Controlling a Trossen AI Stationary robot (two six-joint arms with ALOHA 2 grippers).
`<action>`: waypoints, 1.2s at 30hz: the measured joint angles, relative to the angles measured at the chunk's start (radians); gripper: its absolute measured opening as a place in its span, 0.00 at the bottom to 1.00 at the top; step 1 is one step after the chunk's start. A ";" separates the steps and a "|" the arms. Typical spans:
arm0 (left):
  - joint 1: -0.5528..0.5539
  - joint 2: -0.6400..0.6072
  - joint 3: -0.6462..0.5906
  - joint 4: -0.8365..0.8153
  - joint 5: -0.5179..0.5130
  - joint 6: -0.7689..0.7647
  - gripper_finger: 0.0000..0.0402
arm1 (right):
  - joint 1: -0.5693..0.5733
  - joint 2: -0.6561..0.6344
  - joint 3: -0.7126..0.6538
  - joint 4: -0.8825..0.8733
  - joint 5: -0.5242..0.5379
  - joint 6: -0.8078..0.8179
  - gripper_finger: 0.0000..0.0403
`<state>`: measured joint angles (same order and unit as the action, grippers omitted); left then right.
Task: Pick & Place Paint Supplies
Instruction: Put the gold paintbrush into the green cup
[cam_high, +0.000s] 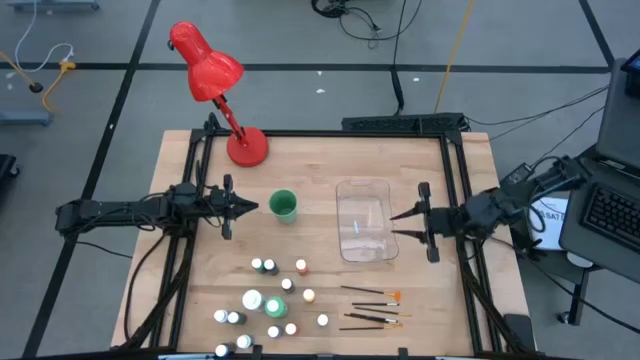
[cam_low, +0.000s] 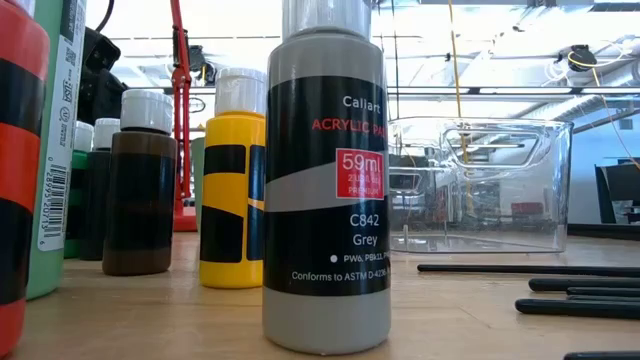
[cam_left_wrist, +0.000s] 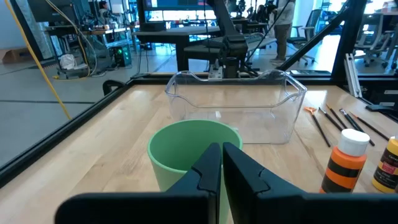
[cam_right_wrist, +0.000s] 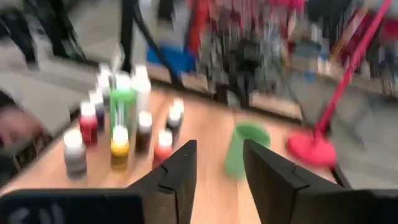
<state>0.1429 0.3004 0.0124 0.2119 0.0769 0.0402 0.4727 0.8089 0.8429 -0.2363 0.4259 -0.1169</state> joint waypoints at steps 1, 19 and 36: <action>0.000 0.001 0.000 0.001 0.000 0.000 0.05 | 0.032 0.050 0.064 -0.117 0.073 0.050 0.33; 0.000 0.000 0.000 0.001 0.000 0.000 0.05 | 0.375 0.516 0.313 -0.746 -0.041 0.980 0.42; 0.000 0.000 0.000 0.001 0.000 0.000 0.05 | 0.391 0.720 0.127 -0.413 -0.069 1.098 0.45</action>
<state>0.1427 0.3008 0.0124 0.2131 0.0769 0.0406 0.8635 1.5289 0.9698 -0.6491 0.3566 0.9814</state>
